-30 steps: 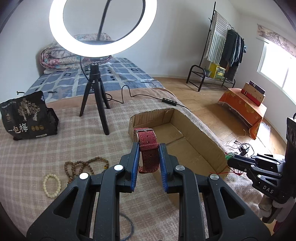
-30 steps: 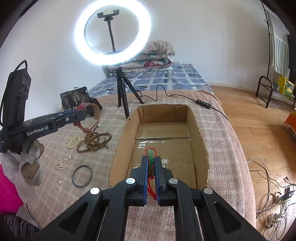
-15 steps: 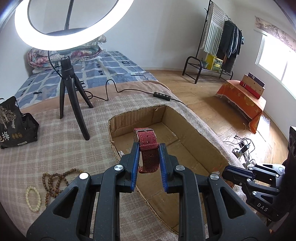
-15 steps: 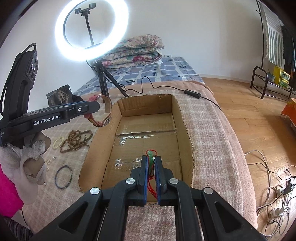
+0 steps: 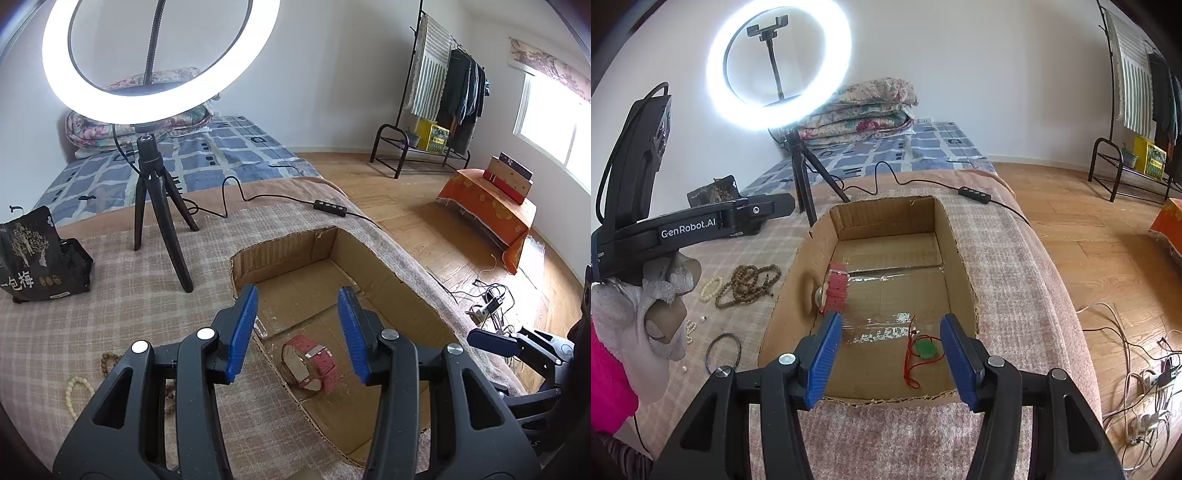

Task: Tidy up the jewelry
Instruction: 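Carry the watch and pendant into the cardboard box and open both tools, then move both tools back over the remaining jewelry on the bed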

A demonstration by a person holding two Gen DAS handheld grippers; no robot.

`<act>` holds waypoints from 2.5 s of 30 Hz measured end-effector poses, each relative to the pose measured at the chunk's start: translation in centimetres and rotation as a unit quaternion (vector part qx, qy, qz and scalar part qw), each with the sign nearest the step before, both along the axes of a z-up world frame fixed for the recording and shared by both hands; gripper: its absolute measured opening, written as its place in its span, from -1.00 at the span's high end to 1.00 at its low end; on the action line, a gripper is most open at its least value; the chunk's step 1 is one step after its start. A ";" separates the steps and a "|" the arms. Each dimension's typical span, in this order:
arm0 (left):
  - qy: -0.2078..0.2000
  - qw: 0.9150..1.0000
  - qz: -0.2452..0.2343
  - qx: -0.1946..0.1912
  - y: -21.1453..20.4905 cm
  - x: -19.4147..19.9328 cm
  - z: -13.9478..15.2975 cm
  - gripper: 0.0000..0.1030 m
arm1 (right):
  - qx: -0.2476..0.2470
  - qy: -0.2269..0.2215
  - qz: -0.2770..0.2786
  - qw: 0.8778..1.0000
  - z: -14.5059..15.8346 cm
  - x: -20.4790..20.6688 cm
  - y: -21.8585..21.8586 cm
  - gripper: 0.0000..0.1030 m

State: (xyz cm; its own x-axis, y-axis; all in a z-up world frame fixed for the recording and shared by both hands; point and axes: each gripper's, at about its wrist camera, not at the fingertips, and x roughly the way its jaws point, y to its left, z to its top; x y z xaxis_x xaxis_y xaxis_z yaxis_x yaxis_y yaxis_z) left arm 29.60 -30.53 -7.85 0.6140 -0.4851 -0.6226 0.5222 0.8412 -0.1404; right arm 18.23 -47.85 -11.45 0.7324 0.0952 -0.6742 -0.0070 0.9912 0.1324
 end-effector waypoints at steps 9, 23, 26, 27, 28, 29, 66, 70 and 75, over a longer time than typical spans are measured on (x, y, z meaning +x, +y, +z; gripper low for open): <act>-0.012 1.000 0.014 -0.007 1.9 -1.3 1.9 0.11 | -0.015 -0.011 -0.005 1.000 1.4 -1.3 1.1 -0.51; -0.038 0.998 0.045 -0.010 7.4 -4.5 4.9 0.11 | -0.031 -0.018 -0.006 0.999 4.1 -3.9 3.9 -0.78; -0.042 0.998 0.055 -0.009 9.4 -4.9 5.5 0.11 | -0.031 -0.019 0.003 0.999 4.4 -4.2 5.0 -0.78; -0.043 0.997 0.057 -0.010 10.1 -5.1 5.6 0.11 | -0.029 -0.020 0.006 0.999 4.6 -4.3 5.3 -0.78; -0.044 0.997 0.060 -0.010 10.8 -5.3 5.7 0.11 | -0.029 -0.021 0.009 0.999 4.7 -4.3 5.6 -0.78; -0.046 0.997 0.064 -0.007 11.5 -5.5 5.7 0.11 | -0.029 -0.023 0.013 0.999 4.9 -4.3 6.0 -0.78; 0.068 0.991 0.118 0.010 27.9 -11.1 -5.2 -0.16 | -0.022 0.008 0.133 0.991 2.1 2.9 19.7 -0.78; 0.083 0.991 0.105 0.012 26.9 -10.8 -6.7 -0.16 | -0.028 0.018 0.142 0.989 1.1 4.2 20.8 -0.78; 0.092 0.991 0.097 0.015 26.1 -10.2 -7.8 -0.16 | -0.035 0.041 0.152 0.987 -0.5 6.4 22.1 -0.77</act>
